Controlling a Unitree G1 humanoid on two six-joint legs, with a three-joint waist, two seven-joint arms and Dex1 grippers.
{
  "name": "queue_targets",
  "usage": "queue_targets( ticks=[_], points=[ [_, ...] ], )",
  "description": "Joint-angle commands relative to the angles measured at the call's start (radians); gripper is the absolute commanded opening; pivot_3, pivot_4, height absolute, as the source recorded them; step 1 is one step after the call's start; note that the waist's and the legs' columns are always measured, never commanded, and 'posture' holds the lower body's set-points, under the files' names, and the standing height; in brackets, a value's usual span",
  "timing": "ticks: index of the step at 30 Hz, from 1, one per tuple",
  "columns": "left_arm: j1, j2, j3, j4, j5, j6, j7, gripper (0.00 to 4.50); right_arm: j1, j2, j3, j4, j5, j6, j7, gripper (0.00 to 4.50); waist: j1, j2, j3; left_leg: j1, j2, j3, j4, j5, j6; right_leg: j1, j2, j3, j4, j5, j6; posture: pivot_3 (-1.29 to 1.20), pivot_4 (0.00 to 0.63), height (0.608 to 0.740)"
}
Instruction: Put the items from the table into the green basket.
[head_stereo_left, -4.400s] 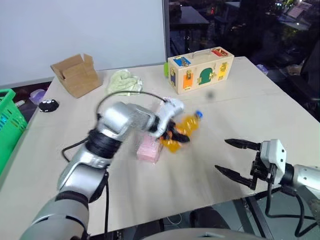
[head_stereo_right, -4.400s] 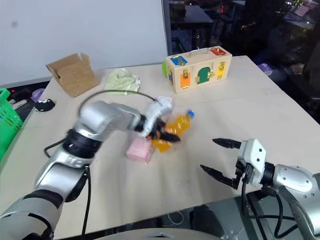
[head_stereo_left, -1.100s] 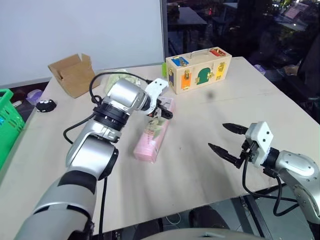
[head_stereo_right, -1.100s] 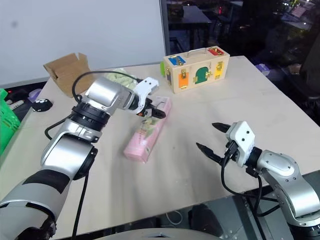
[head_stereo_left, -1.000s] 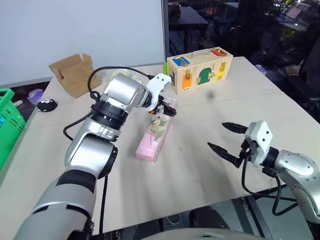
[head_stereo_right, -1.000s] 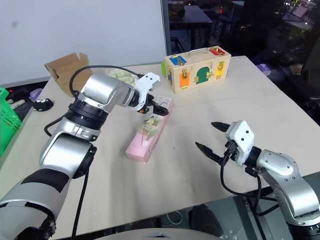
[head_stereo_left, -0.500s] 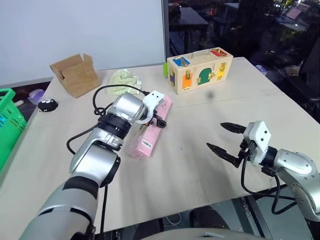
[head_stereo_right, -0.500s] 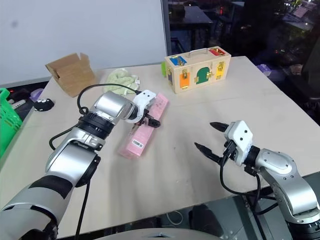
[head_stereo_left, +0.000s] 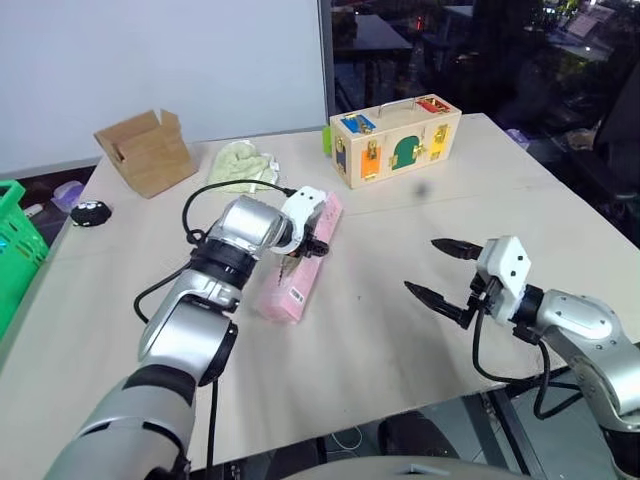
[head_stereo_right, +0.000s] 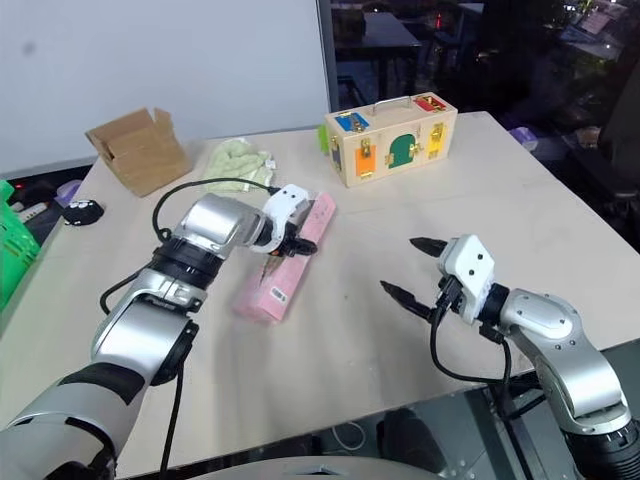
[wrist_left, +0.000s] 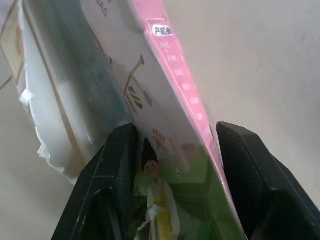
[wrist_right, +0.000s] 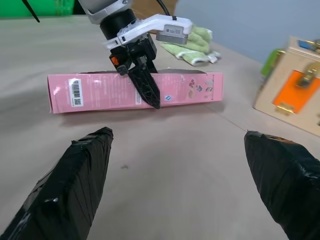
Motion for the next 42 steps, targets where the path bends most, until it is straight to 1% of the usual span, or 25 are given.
queue_targets(
  ticks=[1,6,11,14,20,24,25,27,29,32,33,35,36,38,39,41,42],
  points=[
    [0.022,0.056,0.116,-0.167,-0.041,0.074,0.011,2.48,-0.074,0.024,0.026,0.019,-0.007,-0.039,0.014,4.5,-0.002,0.0,0.0,0.0,0.0,0.0,0.0,0.0,0.0,0.0,0.0,0.0,0.0,0.0,0.0,-0.11,0.0,0.74],
    [0.129,0.13,0.309,-0.439,-0.11,0.209,0.049,2.48,-0.207,0.088,0.114,0.073,0.001,-0.049,0.065,4.5,0.008,-0.001,0.001,-0.003,0.001,-0.002,0.0,0.0,0.0,-0.004,-0.001,0.0,0.001,0.002,-0.004,-0.06,0.0,0.74],
    [0.264,0.156,0.448,-0.606,-0.116,0.273,0.131,2.48,-0.355,0.178,0.19,0.19,-0.011,-0.07,0.108,4.5,0.048,-0.001,0.0,-0.003,0.0,-0.004,0.0,0.0,0.0,-0.004,-0.002,-0.002,0.002,0.003,-0.004,0.06,0.0,0.74],
    [0.341,0.165,0.523,-0.709,-0.12,0.319,0.173,2.48,-0.411,0.218,0.22,0.253,-0.016,-0.086,0.14,4.5,0.087,-0.002,0.0,-0.003,0.0,-0.005,0.0,0.0,0.0,-0.004,-0.002,-0.004,0.002,0.003,-0.005,0.12,0.0,0.74],
    [0.483,0.139,0.714,-0.964,-0.131,0.397,0.225,2.48,-0.49,0.287,0.261,0.346,-0.013,-0.104,0.202,4.5,0.174,-0.002,0.0,-0.004,-0.001,-0.006,0.0,0.0,-0.001,-0.004,-0.002,-0.005,0.001,0.003,-0.005,0.26,0.0,0.74],
    [0.555,0.116,0.837,-1.094,-0.133,0.369,0.245,2.48,-0.541,0.353,0.276,0.396,0.006,-0.105,0.235,4.5,0.226,-0.003,0.0,-0.003,-0.001,-0.006,0.0,0.0,-0.001,-0.004,-0.003,-0.006,0.002,0.003,-0.005,0.33,0.0,0.74],
    [0.565,0.115,0.856,-1.111,-0.135,0.37,0.248,2.48,-0.55,0.365,0.279,0.407,0.007,-0.107,0.243,4.5,0.241,-0.003,0.0,-0.003,-0.001,-0.006,0.0,0.0,-0.001,-0.004,-0.003,-0.006,0.002,0.003,-0.006,0.34,0.0,0.74],
    [0.6,0.128,0.882,-1.129,-0.133,0.316,0.249,2.48,-0.575,0.395,0.286,0.435,0.001,-0.116,0.257,4.5,0.262,-0.003,-0.001,-0.003,-0.001,-0.007,0.0,0.001,-0.002,-0.004,-0.002,-0.007,0.002,0.004,-0.007,0.36,0.0,0.74],
    [0.62,0.159,0.912,-1.113,-0.128,0.255,0.245,2.48,-0.612,0.431,0.289,0.473,-0.012,-0.116,0.247,4.5,0.283,-0.003,-0.001,-0.003,-0.001,-0.007,-0.001,0.002,-0.004,-0.004,-0.002,-0.008,0.002,0.004,-0.008,0.38,0.0,0.74],
    [0.639,0.225,0.944,-1.042,-0.112,0.073,0.227,2.48,-0.643,0.461,0.288,0.498,-0.022,-0.12,0.239,4.5,0.314,-0.004,-0.001,-0.003,0.0,-0.006,-0.004,0.005,-0.008,-0.004,-0.001,-0.011,0.001,0.005,-0.01,0.38,0.0,0.74],
    [0.644,0.253,0.949,-1.007,-0.102,0.016,0.225,2.48,-0.651,0.469,0.287,0.5,-0.022,-0.116,0.235,4.5,0.319,-0.004,-0.001,-0.003,0.0,-0.007,-0.005,0.006,-0.01,-0.004,-0.001,-0.012,0.001,0.005,-0.011,0.38,0.0,0.74],
    [0.632,0.326,0.958,-0.875,-0.068,-0.147,0.221,2.48,-0.674,0.491,0.285,0.512,-0.029,-0.106,0.218,4.5,0.334,-0.004,-0.001,-0.003,0.0,-0.007,-0.005,0.006,-0.01,-0.004,-0.001,-0.013,0.001,0.005,-0.011,0.36,0.0,0.74],
    [0.621,0.386,0.946,-0.768,-0.015,-0.27,0.244,2.48,-0.687,0.501,0.285,0.519,-0.032,-0.101,0.212,4.5,0.335,-0.004,-0.001,-0.003,0.0,-0.007,-0.006,0.006,-0.011,-0.004,-0.001,-0.014,0.001,0.005,-0.012,0.35,0.0,0.74],
    [0.605,0.469,0.921,-0.606,0.054,-0.451,0.281,2.48,-0.703,0.513,0.286,0.53,-0.036,-0.095,0.207,4.5,0.335,-0.004,-0.001,-0.003,0.002,-0.008,-0.007,0.007,-0.012,-0.005,0.001,-0.015,0.001,0.003,-0.015,0.33,0.0,0.74],
    [0.57,0.509,0.913,-0.506,0.07,-0.524,0.294,2.48,-0.712,0.52,0.288,0.537,-0.038,-0.093,0.204,4.5,0.334,-0.003,-0.001,-0.003,0.001,-0.008,-0.007,0.007,-0.012,-0.005,0.001,-0.015,0.001,0.003,-0.016,0.33,0.0,0.74],
    [0.442,0.635,0.832,-0.165,0.149,-0.793,0.339,2.48,-0.746,0.545,0.297,0.57,-0.058,-0.109,0.187,4.5,0.335,-0.004,0.0,-0.003,0.001,-0.008,-0.008,0.007,-0.012,-0.005,0.001,-0.015,0.0,0.003,-0.015,0.31,0.0,0.74],
    [0.349,0.686,0.777,0.02,0.183,-0.919,0.354,2.48,-0.759,0.56,0.299,0.581,-0.064,-0.114,0.178,4.5,0.332,-0.005,0.0,-0.003,0.001,-0.009,-0.008,0.007,-0.012,-0.005,0.001,-0.017,0.001,0.003,-0.016,0.31,0.0,0.74]
  ],
)
